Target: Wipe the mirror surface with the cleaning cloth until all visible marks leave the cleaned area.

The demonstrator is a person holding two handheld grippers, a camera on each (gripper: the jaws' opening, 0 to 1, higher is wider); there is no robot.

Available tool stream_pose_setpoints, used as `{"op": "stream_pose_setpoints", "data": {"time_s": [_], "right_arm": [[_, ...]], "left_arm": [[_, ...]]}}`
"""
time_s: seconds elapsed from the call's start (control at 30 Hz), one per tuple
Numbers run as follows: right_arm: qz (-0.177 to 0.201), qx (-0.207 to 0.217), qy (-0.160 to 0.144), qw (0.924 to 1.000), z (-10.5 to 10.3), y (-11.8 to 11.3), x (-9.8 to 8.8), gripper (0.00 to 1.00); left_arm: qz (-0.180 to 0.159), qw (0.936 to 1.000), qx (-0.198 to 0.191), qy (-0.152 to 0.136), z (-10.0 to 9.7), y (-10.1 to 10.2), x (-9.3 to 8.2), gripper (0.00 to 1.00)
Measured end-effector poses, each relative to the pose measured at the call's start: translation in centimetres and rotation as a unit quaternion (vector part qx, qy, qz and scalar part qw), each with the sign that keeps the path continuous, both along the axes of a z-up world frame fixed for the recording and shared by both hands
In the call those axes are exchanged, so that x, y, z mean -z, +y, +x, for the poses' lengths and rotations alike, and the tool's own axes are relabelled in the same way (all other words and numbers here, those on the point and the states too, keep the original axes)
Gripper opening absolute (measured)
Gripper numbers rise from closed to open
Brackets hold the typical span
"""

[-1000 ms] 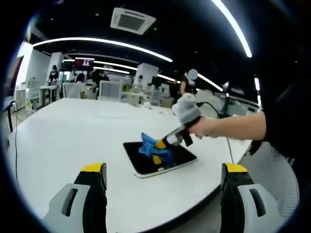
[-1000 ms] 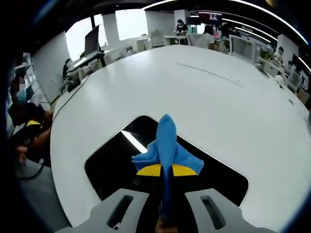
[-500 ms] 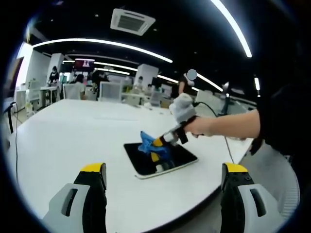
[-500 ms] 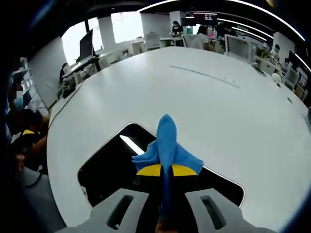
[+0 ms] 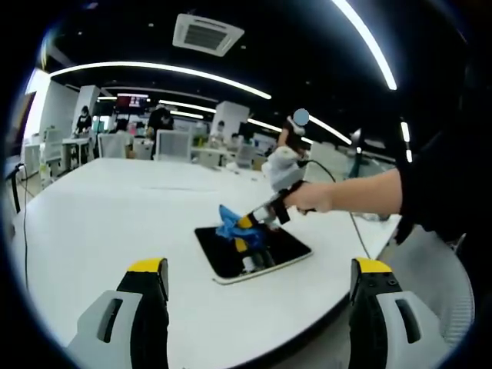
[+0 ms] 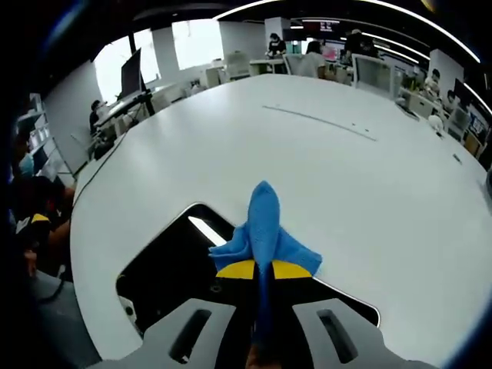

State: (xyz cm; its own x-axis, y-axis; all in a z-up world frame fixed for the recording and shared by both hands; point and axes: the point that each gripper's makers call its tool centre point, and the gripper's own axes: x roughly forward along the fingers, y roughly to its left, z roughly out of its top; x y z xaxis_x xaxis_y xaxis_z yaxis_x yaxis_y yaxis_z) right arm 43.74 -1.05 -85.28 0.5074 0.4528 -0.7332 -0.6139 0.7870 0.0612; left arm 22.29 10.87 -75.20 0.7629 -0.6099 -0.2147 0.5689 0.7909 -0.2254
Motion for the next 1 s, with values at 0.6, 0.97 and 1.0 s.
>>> {"op": "stream_pose_setpoints", "data": {"time_s": [0.6,0.97,1.0], "right_arm": [[0.004,0.005,-0.006,1.0000,-0.1,-0.6,0.0,0.00],[0.003,0.024,-0.007,0.9997,-0.4,-2.7,0.0,0.00],[0.003,0.026,-0.007,0.9996,-0.4,-3.0,0.0,0.01]], "left_arm": [[0.003,1.0000,0.000,0.003,0.0,0.0,0.1,0.99],[0.007,0.9999,0.004,0.007,-0.1,-0.1,0.3,0.99],[0.007,0.9999,0.004,0.007,-0.1,-0.1,0.3,0.99]]}}
